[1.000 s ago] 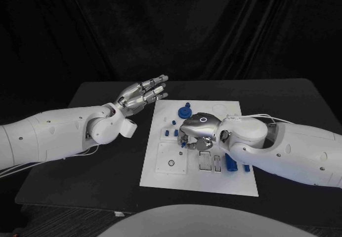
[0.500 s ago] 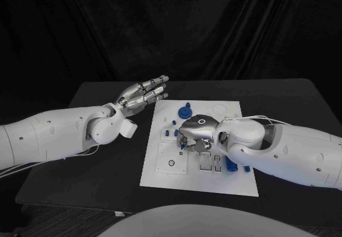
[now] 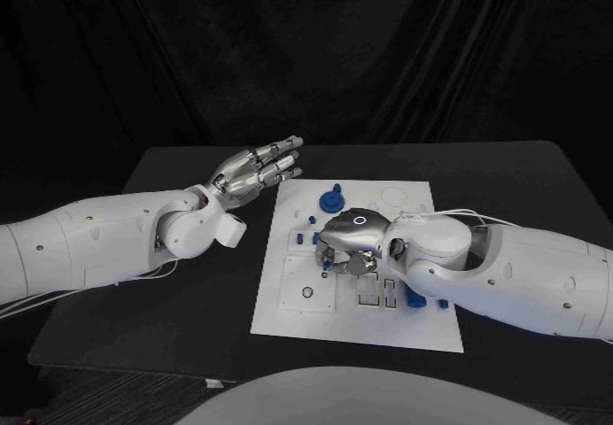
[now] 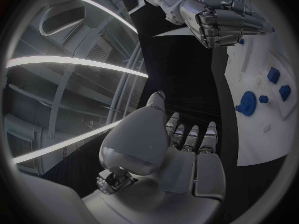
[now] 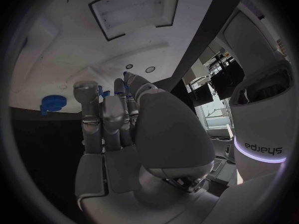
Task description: Assemble the parts on the task board
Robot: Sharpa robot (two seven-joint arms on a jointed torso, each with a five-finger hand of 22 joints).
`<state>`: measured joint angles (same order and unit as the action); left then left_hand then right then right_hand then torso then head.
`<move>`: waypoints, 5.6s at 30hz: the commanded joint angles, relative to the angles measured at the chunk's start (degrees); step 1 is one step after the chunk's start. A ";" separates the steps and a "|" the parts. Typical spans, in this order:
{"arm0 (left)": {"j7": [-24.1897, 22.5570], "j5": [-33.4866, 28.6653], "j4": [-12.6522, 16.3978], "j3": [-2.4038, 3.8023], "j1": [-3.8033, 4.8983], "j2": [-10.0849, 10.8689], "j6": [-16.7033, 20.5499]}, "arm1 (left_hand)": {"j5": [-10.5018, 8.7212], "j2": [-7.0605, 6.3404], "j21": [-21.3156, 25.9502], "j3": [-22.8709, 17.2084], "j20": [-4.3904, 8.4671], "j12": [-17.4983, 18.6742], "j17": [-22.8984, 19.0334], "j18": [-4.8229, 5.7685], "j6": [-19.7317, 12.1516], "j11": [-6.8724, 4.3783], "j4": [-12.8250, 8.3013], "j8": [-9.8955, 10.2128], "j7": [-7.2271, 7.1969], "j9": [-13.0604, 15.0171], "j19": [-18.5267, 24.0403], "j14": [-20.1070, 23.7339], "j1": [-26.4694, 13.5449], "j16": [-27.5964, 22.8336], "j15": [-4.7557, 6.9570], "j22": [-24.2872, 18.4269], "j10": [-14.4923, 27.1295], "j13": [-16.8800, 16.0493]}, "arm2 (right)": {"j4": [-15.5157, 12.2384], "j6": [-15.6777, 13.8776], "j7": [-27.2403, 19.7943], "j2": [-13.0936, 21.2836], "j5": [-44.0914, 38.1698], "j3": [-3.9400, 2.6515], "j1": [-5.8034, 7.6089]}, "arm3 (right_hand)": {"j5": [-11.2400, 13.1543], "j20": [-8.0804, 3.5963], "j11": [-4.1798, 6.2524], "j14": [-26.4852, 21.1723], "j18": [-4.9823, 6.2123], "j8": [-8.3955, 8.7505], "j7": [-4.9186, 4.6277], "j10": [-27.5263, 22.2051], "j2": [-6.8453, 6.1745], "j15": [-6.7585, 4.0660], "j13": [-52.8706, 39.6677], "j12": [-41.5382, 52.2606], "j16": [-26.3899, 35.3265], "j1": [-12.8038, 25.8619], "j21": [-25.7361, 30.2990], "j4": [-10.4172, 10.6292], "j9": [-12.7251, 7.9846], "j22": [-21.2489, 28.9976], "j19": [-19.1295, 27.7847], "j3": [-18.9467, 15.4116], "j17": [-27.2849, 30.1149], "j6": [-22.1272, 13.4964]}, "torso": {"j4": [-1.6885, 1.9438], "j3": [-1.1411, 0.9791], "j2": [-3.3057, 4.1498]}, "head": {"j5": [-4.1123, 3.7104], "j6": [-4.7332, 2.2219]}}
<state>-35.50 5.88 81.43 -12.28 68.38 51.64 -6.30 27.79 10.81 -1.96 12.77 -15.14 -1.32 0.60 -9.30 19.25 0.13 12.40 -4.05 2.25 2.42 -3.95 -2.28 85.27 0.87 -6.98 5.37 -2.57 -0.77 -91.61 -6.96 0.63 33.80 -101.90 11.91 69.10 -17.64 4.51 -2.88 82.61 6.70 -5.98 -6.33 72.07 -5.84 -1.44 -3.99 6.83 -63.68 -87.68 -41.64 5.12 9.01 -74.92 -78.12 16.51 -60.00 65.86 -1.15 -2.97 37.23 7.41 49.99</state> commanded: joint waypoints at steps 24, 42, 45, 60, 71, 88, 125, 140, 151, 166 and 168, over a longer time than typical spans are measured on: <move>-0.35 -0.17 -0.49 0.05 -0.94 -0.52 -1.12 | 0.24 0.28 -0.19 -0.12 -0.32 -0.29 0.08 -1.08 -0.25 0.55 -0.27 -0.13 0.54 -0.01 -0.01 0.11 0.18 0.24 -0.42 -0.10 0.02 -0.06 | 0.24 1.01 1.09 -0.59 -0.10 -0.03 -0.92 | -0.17 -0.32 0.06 0.08 1.03 -0.24 -0.25 0.56 0.30 -0.24 -0.12 -0.07 0.44 0.06 0.60 -0.44 0.12 -4.69 0.23 0.12 0.17 0.14 | 0.12 -0.03 -0.03 | 0.40 0.01; -0.21 -0.17 -0.75 0.05 -1.33 -0.59 -1.18 | 0.24 0.29 -0.19 -0.13 -0.34 -0.29 0.08 -1.08 -0.33 0.57 -0.30 -0.12 0.56 -0.02 -0.01 0.12 0.18 0.23 -0.46 -0.11 0.05 -0.05 | 0.03 2.27 1.52 -0.35 -0.10 -0.03 -1.12 | -0.17 -0.34 0.10 -0.03 1.08 -0.23 -0.22 0.66 0.28 -0.27 -0.16 -0.07 0.83 0.01 0.92 -0.56 0.15 -4.62 0.31 0.15 0.57 0.20 | 0.03 0.01 -0.07 | 0.81 0.01; -0.18 -0.17 -0.81 0.05 -1.39 -0.60 -1.21 | 0.24 0.30 -0.19 -0.13 -0.35 -0.28 0.07 -1.08 -0.37 0.57 -0.31 -0.11 0.56 -0.02 -0.01 0.13 0.19 0.23 -0.47 -0.12 0.07 -0.05 | 0.04 2.36 1.55 -0.39 -0.10 -0.03 -1.15 | -0.19 -0.34 0.10 -0.03 1.10 -0.22 -0.22 0.66 0.28 -0.28 -0.17 -0.08 0.81 -0.03 1.02 -0.60 0.15 -4.60 0.34 0.17 0.54 0.21 | -0.01 0.00 -0.08 | 0.79 0.01; -0.03 -0.17 -1.00 0.05 -1.59 -0.70 -1.38 | 0.24 0.30 -0.19 -0.13 -0.35 -0.28 0.07 -1.08 -0.37 0.57 -0.31 -0.11 0.56 -0.02 -0.01 0.13 0.19 0.23 -0.47 -0.12 0.07 -0.05 | 0.60 2.39 1.83 -0.95 -0.10 -0.03 -1.37 | -0.42 -0.35 0.03 -0.30 1.24 0.28 -0.39 0.76 0.15 -0.25 -0.29 -0.15 1.45 -0.10 2.16 -0.96 0.05 -4.40 0.72 0.30 1.14 -0.35 | -0.03 0.00 -0.07 | 0.77 0.01; 0.27 -0.17 -1.19 0.06 -1.71 -0.88 -1.78 | 0.24 0.38 -0.16 -0.17 -0.39 -0.28 0.07 -1.08 -0.42 0.64 -0.35 -0.10 0.63 -0.03 0.02 0.15 0.20 0.22 -0.54 -0.19 0.10 -0.04 | 0.98 2.56 1.72 -1.45 -0.10 -0.03 -1.91 | 0.02 -0.19 -0.33 -0.97 1.48 1.22 -0.79 0.09 0.03 0.03 -0.45 -0.30 2.64 0.07 4.39 -1.31 -0.22 -4.00 1.60 0.38 2.24 -1.51 | 0.04 0.02 -0.03 | 0.77 0.01; 0.57 -0.17 -1.33 0.06 -1.86 -0.82 -2.00 | 0.24 0.49 -0.15 -0.24 -0.42 -0.29 0.07 -1.07 -0.07 0.75 -0.37 -0.21 0.76 0.03 0.03 0.16 0.21 0.22 -0.60 -0.22 0.09 -0.05 | 1.09 4.49 2.01 -1.37 -0.10 -0.03 -2.26 | 3.90 0.95 -1.66 -5.04 2.65 2.48 -0.71 -6.28 -1.13 1.37 -1.88 0.21 7.18 2.61 14.84 -0.68 -2.04 -1.94 6.28 -0.98 6.43 -9.25 | 0.07 0.01 -0.05 | 0.84 0.01; 0.33 -0.18 -0.79 0.05 -1.95 0.51 -1.72 | 0.63 0.45 -0.26 -0.31 -0.48 -0.65 0.19 -1.13 0.58 1.02 -0.73 -0.53 1.00 0.14 -0.20 -0.28 0.35 0.46 -0.73 -0.10 -0.37 -0.19 | -7.37 -2.42 1.25 16.20 1.01 -0.04 8.30 | 0.83 2.55 -4.47 -16.92 3.62 -0.78 0.91 -40.36 0.44 2.63 -3.75 17.24 12.01 -3.44 26.16 5.57 -2.52 -1.37 10.79 -10.73 20.44 -16.46 | -0.05 0.00 0.07 | -0.25 0.01; 0.19 -0.17 -1.22 0.05 -2.09 0.24 -2.14 | 0.76 0.51 -0.25 -0.37 -0.47 -0.78 0.21 -1.14 0.70 1.07 -0.83 -0.59 1.03 0.15 -0.19 -0.36 0.41 0.50 -0.73 -0.16 -0.54 -0.24 | -4.28 3.38 4.13 18.20 5.31 -0.02 7.39 | 6.19 2.55 -4.88 -7.97 2.96 2.05 3.63 -34.12 -0.05 2.58 0.33 15.46 5.14 1.45 19.76 5.66 -3.93 -2.18 4.11 -11.87 14.67 -19.20 | -0.17 -0.13 0.06 | -0.85 0.01; 0.44 -0.17 -1.36 0.05 -2.29 0.26 -2.67 | 0.83 0.59 -0.22 -0.43 -0.46 -0.80 0.20 -1.13 0.78 1.16 -0.90 -0.64 1.13 0.16 -0.14 -0.33 0.47 0.49 -0.74 -0.26 -0.56 -0.24 | -1.25 2.09 2.52 15.69 5.51 -0.02 4.54 | 5.96 1.99 -3.83 -5.10 2.38 1.77 3.36 -28.58 0.40 2.31 0.24 15.00 4.96 0.11 16.80 3.86 -4.36 -2.66 1.40 -11.33 13.98 -18.56 | 0.04 -0.14 -0.08 | -1.20 0.01; 0.60 -0.17 -1.41 0.05 -2.50 0.27 -3.09 | 1.00 0.79 -0.18 -0.66 -0.47 -0.90 0.18 -1.10 1.17 1.46 -1.16 -0.79 1.41 0.21 -0.09 -0.28 0.66 0.47 -0.79 -0.36 -0.65 -0.26 | 1.65 -0.86 0.49 12.53 5.52 -0.02 2.68 | 5.16 2.50 -3.82 -4.98 2.43 1.56 1.19 -22.68 1.38 2.92 0.35 12.94 5.75 -0.41 17.75 2.29 -4.69 -2.73 1.30 -10.83 14.48 -18.22 | -0.09 -0.07 -0.07 | -1.06 0.01; 0.61 -0.17 -1.45 0.06 -2.51 0.24 -3.13 | 1.03 0.82 -0.17 -0.69 -0.47 -0.92 0.18 -1.10 1.29 1.52 -1.20 -0.84 1.47 0.23 -0.08 -0.27 0.68 0.46 -0.79 -0.37 -0.68 -0.27 | 1.80 -1.07 0.27 12.30 5.52 -0.02 2.52 | 5.12 2.47 -3.73 -4.98 2.46 1.13 0.71 -21.67 1.58 2.85 0.36 12.53 5.77 -0.49 17.75 2.17 -4.53 -2.78 1.29 -10.63 14.46 -17.24 | 0.04 -0.08 -0.05 | -1.18 0.01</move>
<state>-34.05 5.87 79.97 -12.28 65.96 51.93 -8.41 28.63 11.29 -1.96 12.08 -15.36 -1.94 0.74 -9.30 20.28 1.41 11.66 -4.56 3.69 2.56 -4.16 -2.48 85.75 1.09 -7.59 5.06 -3.04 -0.97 -89.90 -6.26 1.72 46.17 -96.36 11.93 71.80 -12.19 6.75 -6.58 77.70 9.42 -4.60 -5.59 50.06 -4.73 1.23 -3.69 19.54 -58.17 -87.99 -24.21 7.62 4.36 -74.95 -76.89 5.80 -45.57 48.25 -1.25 -3.04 37.15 6.33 49.99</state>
